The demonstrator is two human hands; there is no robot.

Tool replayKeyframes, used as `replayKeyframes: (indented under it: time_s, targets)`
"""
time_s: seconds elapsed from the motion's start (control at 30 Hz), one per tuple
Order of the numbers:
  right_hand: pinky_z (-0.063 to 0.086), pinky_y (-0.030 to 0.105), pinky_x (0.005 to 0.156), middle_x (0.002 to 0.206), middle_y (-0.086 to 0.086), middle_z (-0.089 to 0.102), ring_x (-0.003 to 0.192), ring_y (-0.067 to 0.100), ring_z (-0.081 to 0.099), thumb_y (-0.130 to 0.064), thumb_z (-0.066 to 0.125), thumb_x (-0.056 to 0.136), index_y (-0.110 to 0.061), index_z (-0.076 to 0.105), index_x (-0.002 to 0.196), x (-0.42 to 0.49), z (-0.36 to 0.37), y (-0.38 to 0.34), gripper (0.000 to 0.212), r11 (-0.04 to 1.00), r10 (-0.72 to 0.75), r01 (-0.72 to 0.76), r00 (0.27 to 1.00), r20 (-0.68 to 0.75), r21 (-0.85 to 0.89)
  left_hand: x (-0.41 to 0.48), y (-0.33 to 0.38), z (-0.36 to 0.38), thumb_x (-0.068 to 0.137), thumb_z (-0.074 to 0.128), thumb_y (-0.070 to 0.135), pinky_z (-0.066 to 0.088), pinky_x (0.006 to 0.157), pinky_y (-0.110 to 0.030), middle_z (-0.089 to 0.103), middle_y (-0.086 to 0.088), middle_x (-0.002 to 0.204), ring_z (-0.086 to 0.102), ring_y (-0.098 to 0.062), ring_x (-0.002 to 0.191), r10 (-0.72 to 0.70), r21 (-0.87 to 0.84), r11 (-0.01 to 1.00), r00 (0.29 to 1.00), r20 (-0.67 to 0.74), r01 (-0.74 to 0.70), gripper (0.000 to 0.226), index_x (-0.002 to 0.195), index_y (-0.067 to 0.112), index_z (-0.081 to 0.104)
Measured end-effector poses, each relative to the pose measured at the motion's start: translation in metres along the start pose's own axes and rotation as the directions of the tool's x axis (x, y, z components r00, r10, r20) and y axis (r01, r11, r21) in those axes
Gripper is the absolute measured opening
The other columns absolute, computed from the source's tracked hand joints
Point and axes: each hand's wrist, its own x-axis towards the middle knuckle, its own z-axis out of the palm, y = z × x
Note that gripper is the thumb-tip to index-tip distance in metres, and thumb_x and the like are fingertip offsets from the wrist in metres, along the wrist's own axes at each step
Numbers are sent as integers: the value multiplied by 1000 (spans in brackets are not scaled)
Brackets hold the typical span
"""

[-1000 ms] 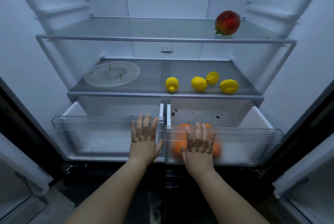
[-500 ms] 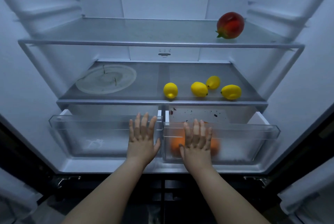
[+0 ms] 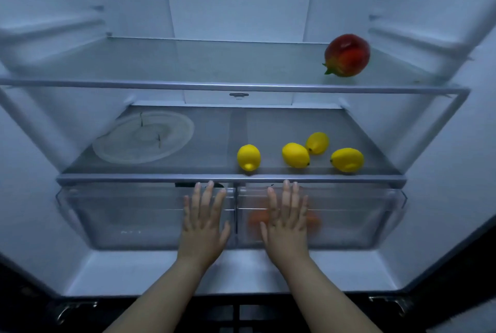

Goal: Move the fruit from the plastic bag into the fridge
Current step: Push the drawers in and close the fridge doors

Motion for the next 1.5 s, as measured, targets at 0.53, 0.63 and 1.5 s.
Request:
replayKeyframes:
  time_s: [0.53, 0.63, 1.5]
  targets:
    - [6, 56, 115, 154, 28, -3, 142, 44, 1, -47, 71, 72, -7, 4, 150, 5, 31, 12, 110, 997, -64, 67, 994, -84, 38, 7, 3, 37, 85, 43, 37, 19, 110, -58, 7, -21, 155, 4, -41, 143, 6, 3, 1000, 998, -67, -6, 82, 150, 5, 6]
    - [13, 57, 112, 154, 27, -5, 142, 44, -2, -47, 74, 69, -6, 6, 150, -1, 39, 13, 113, 996, -77, 79, 996, -42, 39, 7, 4, 39, 83, 44, 38, 16, 111, -59, 1, -22, 156, 1, -44, 143, 9, 17, 1000, 999, -33, -8, 86, 150, 3, 2]
    - [55, 39, 80, 117, 13, 65, 105, 30, 65, -36, 87, 44, -7, 61, 120, -81, -60, -14, 86, 946, -230, 129, 914, 333, 299, -91, -46, -108, 83, 15, 57, 6, 116, -45, -4, -3, 159, 0, -22, 146, -183, 13, 977, 795, 579, 215, 78, 150, 23, -4]
